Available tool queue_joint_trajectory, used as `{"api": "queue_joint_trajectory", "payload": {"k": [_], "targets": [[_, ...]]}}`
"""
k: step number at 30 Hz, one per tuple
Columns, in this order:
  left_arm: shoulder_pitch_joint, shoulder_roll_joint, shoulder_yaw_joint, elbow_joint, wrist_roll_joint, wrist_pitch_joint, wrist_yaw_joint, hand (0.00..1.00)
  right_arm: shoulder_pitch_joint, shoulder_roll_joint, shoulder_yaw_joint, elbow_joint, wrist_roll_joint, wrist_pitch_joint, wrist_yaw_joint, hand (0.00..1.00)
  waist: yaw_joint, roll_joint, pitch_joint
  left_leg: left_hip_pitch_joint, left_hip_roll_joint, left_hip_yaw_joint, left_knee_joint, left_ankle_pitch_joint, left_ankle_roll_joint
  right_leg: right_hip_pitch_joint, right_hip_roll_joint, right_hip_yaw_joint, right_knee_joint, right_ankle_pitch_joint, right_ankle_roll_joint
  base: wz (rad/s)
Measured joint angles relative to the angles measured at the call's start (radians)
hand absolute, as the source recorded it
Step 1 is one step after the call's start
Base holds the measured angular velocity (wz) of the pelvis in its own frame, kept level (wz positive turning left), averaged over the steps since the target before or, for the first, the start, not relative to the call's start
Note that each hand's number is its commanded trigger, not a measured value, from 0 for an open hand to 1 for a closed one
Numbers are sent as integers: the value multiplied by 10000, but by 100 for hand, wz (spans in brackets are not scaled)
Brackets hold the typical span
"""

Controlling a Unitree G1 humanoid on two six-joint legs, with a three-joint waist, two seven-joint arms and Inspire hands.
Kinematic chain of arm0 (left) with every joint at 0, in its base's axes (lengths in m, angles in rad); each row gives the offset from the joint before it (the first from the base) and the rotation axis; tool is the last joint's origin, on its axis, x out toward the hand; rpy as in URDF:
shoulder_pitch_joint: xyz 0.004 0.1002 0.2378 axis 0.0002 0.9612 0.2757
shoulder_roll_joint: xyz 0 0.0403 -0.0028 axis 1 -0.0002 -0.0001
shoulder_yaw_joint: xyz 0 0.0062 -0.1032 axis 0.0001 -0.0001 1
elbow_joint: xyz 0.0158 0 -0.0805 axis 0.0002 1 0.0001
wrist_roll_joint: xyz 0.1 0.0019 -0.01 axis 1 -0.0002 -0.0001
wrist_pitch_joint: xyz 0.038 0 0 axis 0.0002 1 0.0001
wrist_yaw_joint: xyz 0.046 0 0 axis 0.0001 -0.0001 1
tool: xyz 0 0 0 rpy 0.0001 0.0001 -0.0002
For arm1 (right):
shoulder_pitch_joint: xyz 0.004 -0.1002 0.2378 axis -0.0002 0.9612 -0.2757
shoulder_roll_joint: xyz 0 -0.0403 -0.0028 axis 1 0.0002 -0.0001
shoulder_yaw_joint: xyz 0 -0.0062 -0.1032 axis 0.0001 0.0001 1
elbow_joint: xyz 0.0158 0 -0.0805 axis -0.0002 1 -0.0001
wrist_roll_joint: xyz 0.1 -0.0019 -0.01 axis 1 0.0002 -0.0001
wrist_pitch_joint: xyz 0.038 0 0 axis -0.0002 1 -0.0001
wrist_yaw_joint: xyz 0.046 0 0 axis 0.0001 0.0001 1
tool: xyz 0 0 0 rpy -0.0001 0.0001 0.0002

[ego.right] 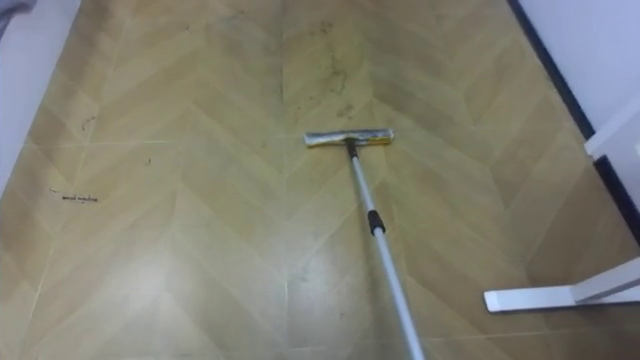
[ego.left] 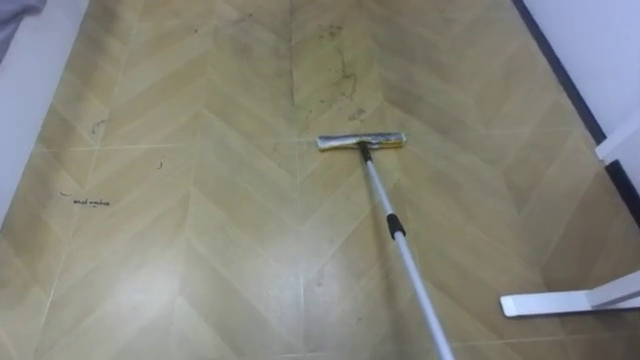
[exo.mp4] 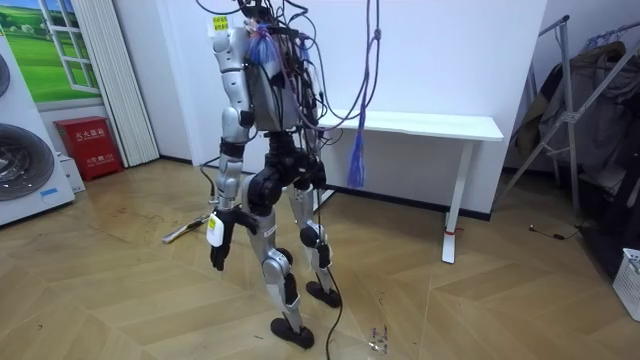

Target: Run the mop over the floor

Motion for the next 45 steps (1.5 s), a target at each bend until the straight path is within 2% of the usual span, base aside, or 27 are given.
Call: {"api": "queue_joint_trajectory", "payload": {"k": [7, 10, 11, 12, 13, 14, 15, 17, 18, 21, 23, 25, 26, 27, 29, 30, 31, 32, 34, 35, 36, 37, 38, 39, 42, 43, 45], "targets": [[-443, -33, 32, 251, -101, -468, 204, 0, -261, -62, -33, 720, 244, -465, -119, 100, -71, 150, 23, -860, -6, -433, 34, 116, -40, -947, -13, -423, 417, 6, -9, 12], [-795, -47, -47, 464, -305, -597, 232, 0, -393, -89, -56, 769, 258, -523, -210, 100, -45, 266, 102, -1213, -13, -903, 31, 254, -47, -1830, -97, -534, 1422, -92, -51, 9], [-857, -44, -34, 500, -285, -626, 245, 0, -386, -117, -62, 776, 263, -557, -222, 100, -20, 351, 213, -1340, 26, -1551, 102, 263, -48, -2652, -152, -221, 2471, -451, -295, -11], [-887, -7, -15, 497, -290, -628, 263, 0, -403, -108, -64, 790, 263, -560, -258, 100, 33, 291, 186, -1493, -16, -1798, 226, 262, -49, -3065, -50, 237, 2521, -522, -356, -44], [-954, 56, 80, 523, -308, -606, 288, 0, -584, -124, -39, 786, 232, -559, -360, 100, 222, 218, 193, -1995, -86, -2109, 713, 178, -152, -4095, 89, 837, 2176, -245, -580, -33], [-1087, 15, 58, 772, -288, -551, 283, 0, -704, -291, -28, 788, 117, -554, -499, 100, 55, 348, 195, -2645, -154, -2118, 1590, -92, -423, -4619, -55, 328, 2802, 281, -735, -11], [-1178, 3, 70, 914, -281, -512, 274, 0, -706, -338, -25, 810, 119, -524, -571, 100, 0, 468, 229, -2964, -153, -1918, 2000, -156, -510, -4741, -99, 57, 3094, 238, -800, 27], [-1231, 79, 70, 1203, -305, -400, 325, 0, -687, -334, 77, 1137, 248, -307, -661, 100, 8, 540, 272, -3483, -65, -934, 3379, -232, -550, -4855, -261, -101, 4144, -219, -885, 36], [-1232, 104, 50, 1254, -299, -358, 383, 0, -702, -319, 77, 1212, 277, -234, -663, 100, 28, 515, 279, -3597, -70, -800, 3763, -243, -549, -4895, -336, -103, 4441, -399, -877, 46], [-1214, 171, -355, 1494, -294, 84, 723, 0, -1130, -312, -31, 1542, 434, -57, -923, 100, 197, 445, 276, -4950, -94, -582, 6727, -241, -551, -5108, -414, 43, 5555, -1780, -1028, 31], [-1032, 129, -742, 1739, -289, 292, 776, 0, -1650, -295, -7, 1659, 714, 69, -1125, 100, 447, 452, 297, -5715, 145, -465, 8811, -83, -551, -5249, -332, 40, 6823, -2527, -1194, 0], [-1023, 87, -885, 1754, -286, 318, 683, 0, -1914, -297, 67, 1592, 1069, 199, -1128, 100, 606, 367, 303, -6282, 172, -93, 9083, -258, -377, -5254, -370, 46, 7415, -3061, -1203, 20], [-948, 63, -920, 1687, -286, 267, 604, 0, -2123, -317, 131, 1554, 1379, 297, -1068, 100, 843, 211, 359, -6638, 196, 96, 8762, -365, -208, -5244, -396, 49, 7682, -3276, -1182, 5], [-886, 57, -920, 1636, -285, 239, 576, 0, -2249, -318, 147, 1550, 1502, 342, -1048, 100, 946, 222, 331, -6777, 180, 174, 8419, -383, -178, -5221, -408, 55, 7752, -3358, -1164, -19], [-701, 76, -921, 1572, -466, 173, 376, 0, -2704, -380, 236, 1504, 1859, 463, -902, 100, 1126, 178, 311, -6977, 93, 402, 6175, -265, -124, -5008, -475, 46, 7789, -3611, -921, -12], [-694, 103, -917, 1569, -486, 169, 321, 0, -2772, -407, 263, 1476, 1959, 480, -825, 100, 1126, 190, 288, -6997, 38, 429, 6015, -28, -50, -4937, -536, 85, 7796, -3683, -846, 8], [-713, 179, -920, 1536, -484, 169, 180, 0, -2816, -411, 270, 1422, 2128, 499, -657, 100, 1062, 35, 210, -6951, -80, 626, 5825, 111, 85, -4875, -705, 183, 7744, -3810, -632, 28], [-834, 198, -920, 1461, -476, 147, 96, 0, -2765, -451, 288, 1418, 2273, 500, -559, 100, 979, -33, 144, -6862, -183, 803, 5727, 37, 246, -4780, -772, 260, 7576, -3776, -435, 32], [-932, 175, -914, 1362, -475, 72, -21, 0, -2553, -561, 309, 1457, 2544, 536, -444, 100, 1131, -82, 164, -6605, -251, 1185, 5737, -226, 649, -4566, -985, 519, 7501, -3772, -300, 2], [-919, 161, -915, 1329, -474, 46, -28, 0, -2515, -622, 348, 1464, 2578, 539, -390, 100, 1095, -81, 163, -6512, -357, 1227, 5758, -385, 723, -4584, -1049, 686, 7713, -3753, -265, -4], [-975, 147, -923, 1276, -469, 50, -32, 0, -2336, -796, 346, 1466, 2604, 522, -318, 100, 1003, -61, 170, -6351, -591, 1335, 5761, -638, 868, -4888, -1161, 1050, 8403, -3442, -9, 16], [-998, 136, -917, 1104, -469, 27, -17, 0, -2098, -1027, 341, 1526, 2518, 526, -326, 100, 931, 20, 167, -6193, -758, 1405, 5766, -851, 1065, -5259, -1226, 1496, 9307, -2832, 161, 27], [-965, 140, -914, 828, -458, 14, 5, 0, -1795, -1249, 379, 1546, 2491, 568, -404, 100, 846, 186, 158, -6030, -889, 1317, 5768, -1056, 1157, -5585, -1117, 1837, 10021, -2179, 210, 20], [-953, 148, -918, 718, -456, 7, 29, 0, -1640, -1336, 390, 1546, 2449, 580, -448, 100, 811, 282, 160, -5962, -892, 1267, 5768, -1157, 1185, -5755, -1016, 1963, 10313, -1981, 171, 10], [-945, 126, -915, 372, -422, 32, 213, 0, -967, -1378, 398, 1544, 2417, 585, -680, 100, 585, 612, 180, -5713, -865, 968, 5626, -1523, 1175, -7311, -802, 1871, 9989, -2169, 85, 6], [-942, 91, -941, 364, -427, 34, 244, 0, -726, -1292, 396, 1542, 2426, 585, -715, 100, 523, 684, 166, -5557, -857, 890, 5464, -1634, 1116, -8001, -724, 1891, 9194, -2157, 68, 17], [-886, 61, -1065, 360, -486, 128, 228, 0, -405, -1098, 378, 1535, 2428, 591, -779, 100, 350, 713, 162, -5125, -827, 776, 5108, -1827, 966, -8631, -700, 1900, 7291, -1678, -102, 16]]}}
